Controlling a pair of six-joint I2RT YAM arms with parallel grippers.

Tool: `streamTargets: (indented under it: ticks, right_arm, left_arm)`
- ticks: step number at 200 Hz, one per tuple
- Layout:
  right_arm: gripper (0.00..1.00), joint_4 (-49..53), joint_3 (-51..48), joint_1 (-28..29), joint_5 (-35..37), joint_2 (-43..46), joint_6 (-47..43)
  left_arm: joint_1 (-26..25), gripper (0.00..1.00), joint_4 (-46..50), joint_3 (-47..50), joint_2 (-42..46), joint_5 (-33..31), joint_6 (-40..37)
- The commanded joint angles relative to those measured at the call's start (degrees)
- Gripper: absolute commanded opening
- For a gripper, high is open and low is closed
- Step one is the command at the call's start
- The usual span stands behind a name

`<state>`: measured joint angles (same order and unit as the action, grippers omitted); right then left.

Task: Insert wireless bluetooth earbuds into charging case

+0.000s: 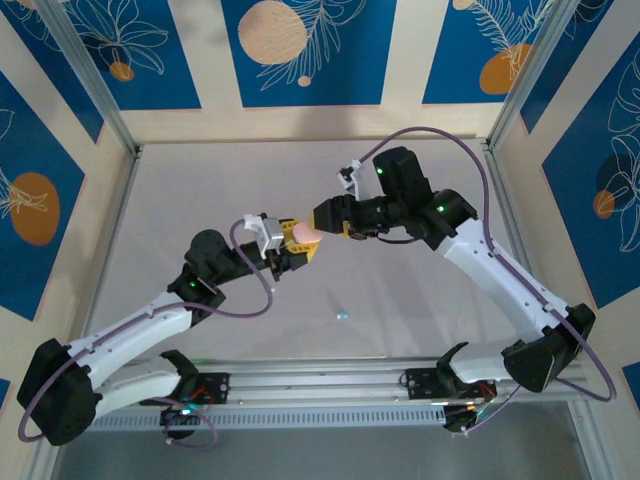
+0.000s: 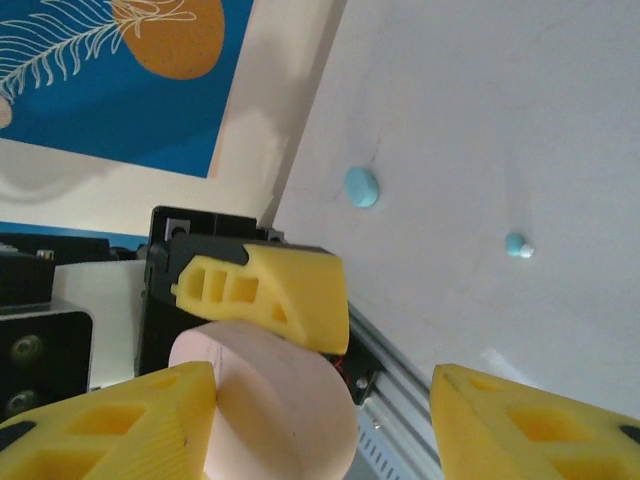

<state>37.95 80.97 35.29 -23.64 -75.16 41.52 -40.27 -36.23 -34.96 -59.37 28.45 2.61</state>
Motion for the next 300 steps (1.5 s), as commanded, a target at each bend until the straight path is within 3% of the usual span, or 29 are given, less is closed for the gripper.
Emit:
streamTargets:
  ticks: [1, 62, 86, 128, 146, 179, 215, 235, 269, 300]
  right_arm:
    - [0.6, -7.0, -5.0, -1.4, -9.5, 3.4, 3.6]
    - [0.57, -21.3, -12.4, -2.1, -20.8, 2.7, 13.8]
    - [0.49, -26.8, -14.2, -1.8, -23.0, 1.8, 16.9]
    - [0.32, -27.1, -14.7, -2.1, -23.0, 2.0, 16.6]
    - [0.25, -27.0, -15.2, -2.5, -21.6, 2.3, 16.2]
    - [0.19, -30.3, -17.4, -3.1, -18.7, 3.8, 17.3]
    - [0.18, -33.5, -20.5, -4.6, -14.3, 5.0, 18.1]
    - [0.18, -33.7, -22.9, -7.1, -11.4, 5.1, 18.1]
    - [0.18, -38.8, -30.0, -12.6, -5.7, 3.8, 20.3]
    - [0.19, -32.7, -29.3, -13.4, 5.1, -3.9, 13.2]
  left_arm:
    - [-0.5, 0.27, -3.2, -1.9, 0.7, 0.6, 0.6]
    - [-0.5, 0.29, -8.0, -2.7, -1.4, 3.4, 5.2]
    - [-0.5, 0.29, -7.9, -2.9, -1.6, 3.8, 5.7]
    - [-0.5, 0.3, -6.1, -3.1, -1.5, 3.1, 4.9]
    - [-0.5, 0.32, -5.1, -3.4, -1.9, 3.1, 4.5]
    - [-0.5, 0.48, -3.1, -3.4, -2.0, 2.7, 3.7]
    - [-0.5, 0.69, 3.0, -3.7, -1.7, 0.9, 1.1]
    - [-0.5, 0.73, 6.0, -3.3, -0.8, -1.3, 0.4]
    - [-0.5, 0.78, 8.3, -1.0, 2.8, -10.0, -0.3]
    - [-0.5, 0.79, 19.5, -2.5, 5.2, -21.4, -0.3]
